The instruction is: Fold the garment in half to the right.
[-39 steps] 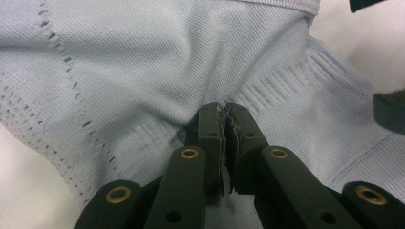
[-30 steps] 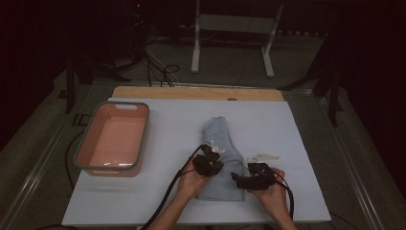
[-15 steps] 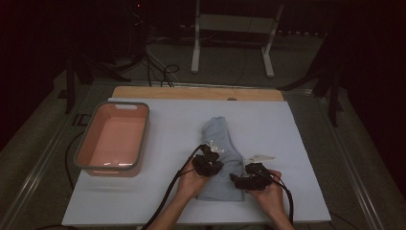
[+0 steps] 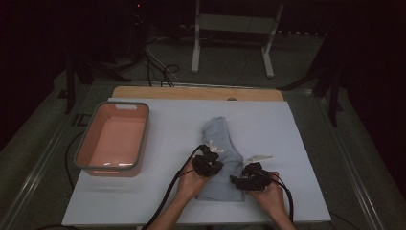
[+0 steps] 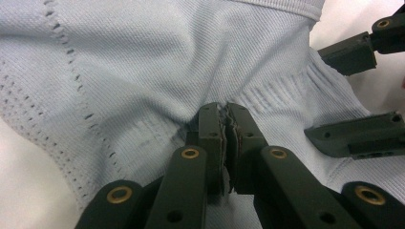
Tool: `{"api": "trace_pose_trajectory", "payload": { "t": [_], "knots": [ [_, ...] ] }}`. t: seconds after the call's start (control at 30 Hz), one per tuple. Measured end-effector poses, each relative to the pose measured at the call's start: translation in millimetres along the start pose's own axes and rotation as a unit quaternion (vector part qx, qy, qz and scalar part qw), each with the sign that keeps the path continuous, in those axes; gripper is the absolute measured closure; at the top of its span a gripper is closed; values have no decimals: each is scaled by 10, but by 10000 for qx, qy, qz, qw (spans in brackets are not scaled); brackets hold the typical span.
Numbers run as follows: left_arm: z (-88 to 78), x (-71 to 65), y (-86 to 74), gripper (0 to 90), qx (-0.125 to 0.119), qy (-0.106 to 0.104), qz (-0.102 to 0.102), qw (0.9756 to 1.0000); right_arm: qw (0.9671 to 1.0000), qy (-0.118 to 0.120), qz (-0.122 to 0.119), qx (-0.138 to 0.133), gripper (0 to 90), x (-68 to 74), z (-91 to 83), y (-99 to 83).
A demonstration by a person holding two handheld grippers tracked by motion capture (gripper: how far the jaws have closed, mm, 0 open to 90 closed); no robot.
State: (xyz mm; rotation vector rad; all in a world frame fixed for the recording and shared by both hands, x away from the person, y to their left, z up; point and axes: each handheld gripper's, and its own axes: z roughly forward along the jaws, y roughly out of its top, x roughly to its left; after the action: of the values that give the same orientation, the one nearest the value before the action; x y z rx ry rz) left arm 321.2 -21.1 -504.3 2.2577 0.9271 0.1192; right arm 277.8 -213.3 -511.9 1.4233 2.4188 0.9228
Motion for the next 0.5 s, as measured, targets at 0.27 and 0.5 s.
{"api": "trace_pose_trajectory", "payload": {
  "t": [0.27,0.5],
  "knots": [
    [-12,0,-19,861,-19,-24,-16,10000,9998,-165,97,21,350,6,-21,-28],
    [-9,-1,-17,861,-17,-24,-20,10000,9997,98,210,104,529,30,-33,-16]
  ]
}}
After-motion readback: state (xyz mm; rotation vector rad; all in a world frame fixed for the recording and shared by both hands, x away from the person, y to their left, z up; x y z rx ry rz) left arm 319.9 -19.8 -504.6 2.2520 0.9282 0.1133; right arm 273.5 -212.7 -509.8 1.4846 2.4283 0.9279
